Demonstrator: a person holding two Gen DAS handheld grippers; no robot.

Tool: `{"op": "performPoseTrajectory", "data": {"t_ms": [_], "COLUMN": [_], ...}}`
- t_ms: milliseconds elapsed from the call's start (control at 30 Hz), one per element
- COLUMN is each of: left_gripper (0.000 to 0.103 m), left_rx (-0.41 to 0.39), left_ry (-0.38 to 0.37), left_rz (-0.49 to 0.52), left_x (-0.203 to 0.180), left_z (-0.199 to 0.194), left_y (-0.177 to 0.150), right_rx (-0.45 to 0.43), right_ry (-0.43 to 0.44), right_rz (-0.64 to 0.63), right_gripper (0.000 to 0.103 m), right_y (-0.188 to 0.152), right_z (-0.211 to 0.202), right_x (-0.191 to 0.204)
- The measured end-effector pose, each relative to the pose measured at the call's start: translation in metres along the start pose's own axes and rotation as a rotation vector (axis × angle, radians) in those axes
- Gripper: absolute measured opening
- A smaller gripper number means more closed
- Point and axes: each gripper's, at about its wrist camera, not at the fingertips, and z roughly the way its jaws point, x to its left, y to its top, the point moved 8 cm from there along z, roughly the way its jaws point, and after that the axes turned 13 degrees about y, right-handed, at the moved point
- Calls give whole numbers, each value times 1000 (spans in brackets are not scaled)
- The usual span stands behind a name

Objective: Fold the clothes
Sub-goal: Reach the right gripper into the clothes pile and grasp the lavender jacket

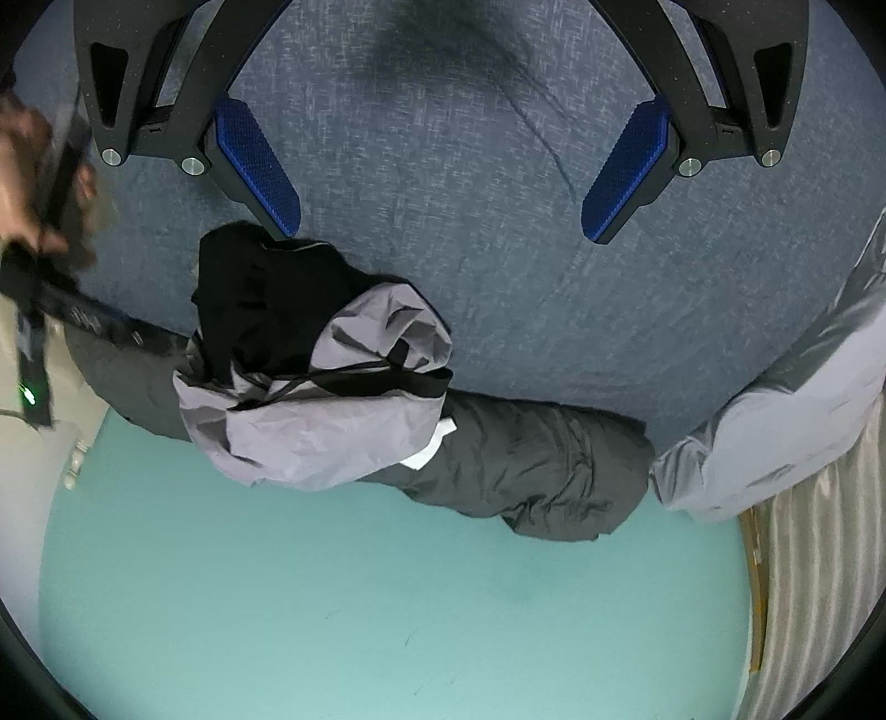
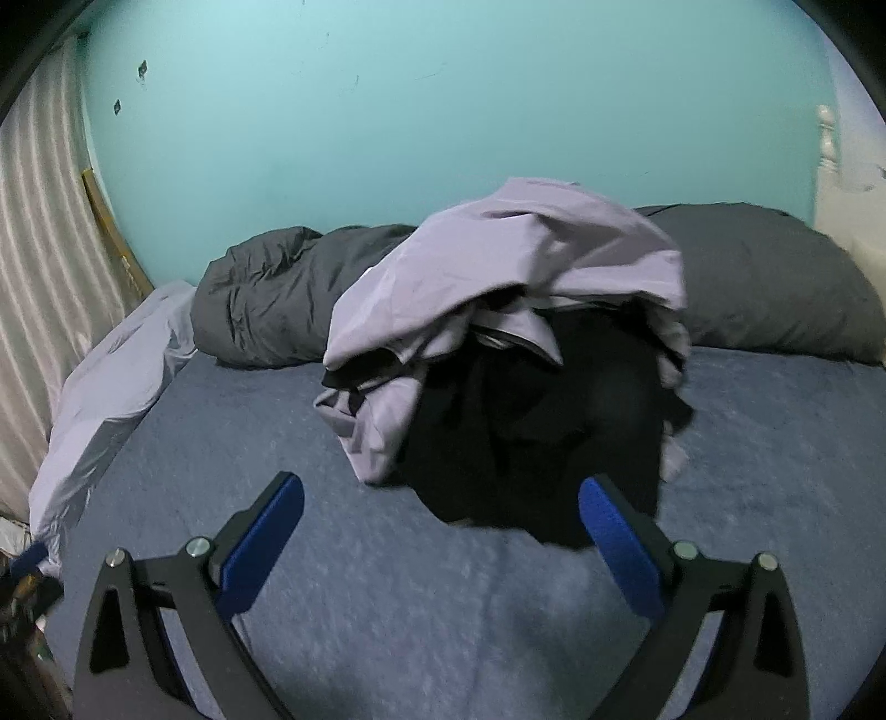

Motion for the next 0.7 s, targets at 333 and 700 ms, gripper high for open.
{"op": "performPoseTrajectory", "data": {"t_ms": [333, 700], "left_gripper": [103, 103], "left_rx": [81, 120], "left_ry": [-1, -15], "left_rz": [-1, -18], "left_x": [11, 26], "left_z": [68, 100], "left_y": [0, -16], "right_rx": [41, 24], "right_ry": [13, 32], "right_rz": [79, 157], "right_gripper": [100, 70], "right_y": [51, 87], "right_z": [110, 186], "right_x": [-15, -46]}}
